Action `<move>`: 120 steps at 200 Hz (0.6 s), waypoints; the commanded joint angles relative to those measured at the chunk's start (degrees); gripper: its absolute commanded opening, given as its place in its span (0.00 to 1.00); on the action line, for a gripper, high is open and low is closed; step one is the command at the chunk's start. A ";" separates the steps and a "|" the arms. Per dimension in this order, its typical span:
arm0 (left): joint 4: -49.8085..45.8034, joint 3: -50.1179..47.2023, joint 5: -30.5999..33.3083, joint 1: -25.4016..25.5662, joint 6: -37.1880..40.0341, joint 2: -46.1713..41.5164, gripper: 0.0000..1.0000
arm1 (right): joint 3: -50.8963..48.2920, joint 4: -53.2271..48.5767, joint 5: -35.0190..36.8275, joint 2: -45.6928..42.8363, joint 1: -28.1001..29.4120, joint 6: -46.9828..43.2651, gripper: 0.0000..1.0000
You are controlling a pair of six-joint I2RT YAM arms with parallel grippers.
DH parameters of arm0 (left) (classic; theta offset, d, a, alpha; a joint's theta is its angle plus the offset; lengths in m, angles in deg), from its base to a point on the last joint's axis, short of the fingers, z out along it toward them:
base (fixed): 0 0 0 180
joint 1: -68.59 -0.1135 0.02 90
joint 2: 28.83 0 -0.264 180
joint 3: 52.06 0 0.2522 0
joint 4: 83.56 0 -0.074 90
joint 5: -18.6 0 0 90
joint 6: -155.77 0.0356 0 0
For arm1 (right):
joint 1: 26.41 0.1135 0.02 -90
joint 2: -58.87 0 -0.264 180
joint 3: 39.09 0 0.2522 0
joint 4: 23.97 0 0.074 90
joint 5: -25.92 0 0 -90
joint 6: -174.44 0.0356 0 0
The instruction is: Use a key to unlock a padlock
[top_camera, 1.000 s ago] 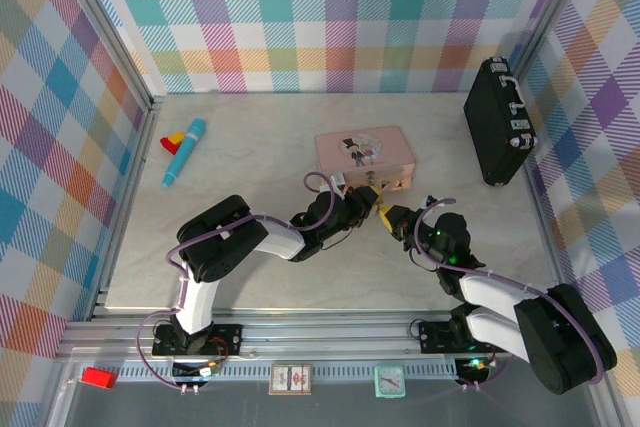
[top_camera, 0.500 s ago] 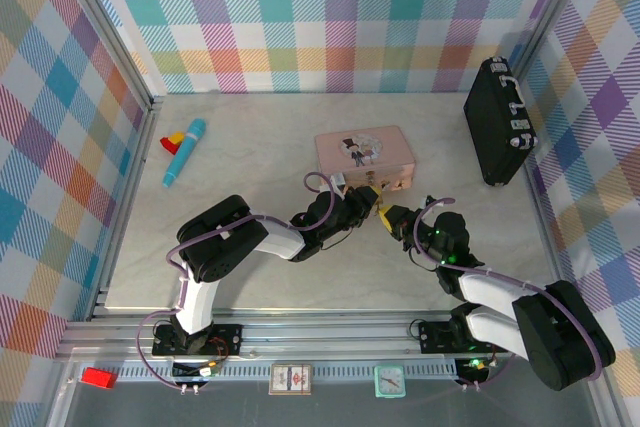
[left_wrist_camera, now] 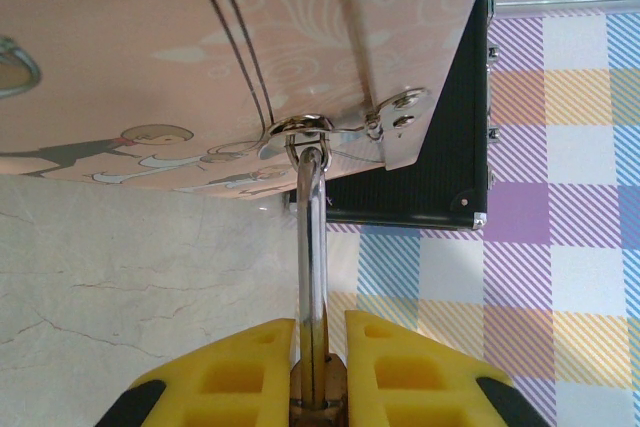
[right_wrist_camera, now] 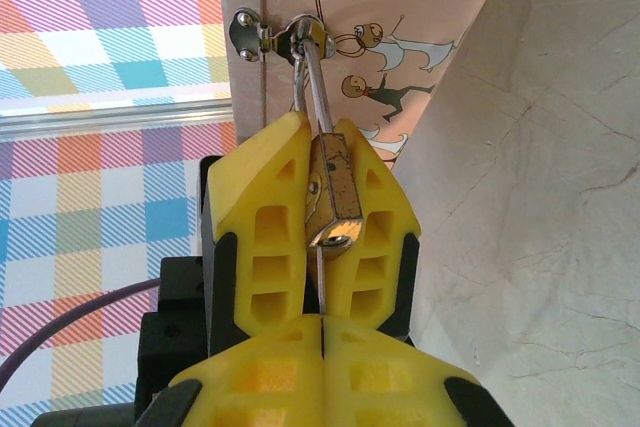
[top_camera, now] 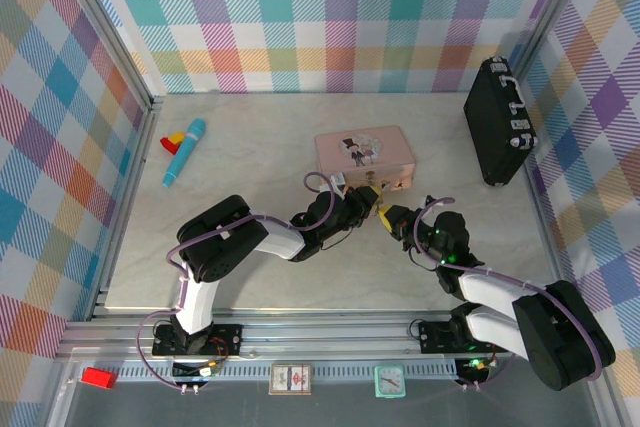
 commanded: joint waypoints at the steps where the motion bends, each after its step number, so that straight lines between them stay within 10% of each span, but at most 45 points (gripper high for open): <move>1: 10.43 1.25 -2.05 1.22 0.84 -1.01 0.00 | 1.55 -0.28 -0.29 -0.40 -0.49 0.00 0.00; 120: 9.95 1.60 -2.22 1.21 1.19 -1.20 0.00 | 1.67 -1.60 0.07 -1.35 -0.44 0.14 0.00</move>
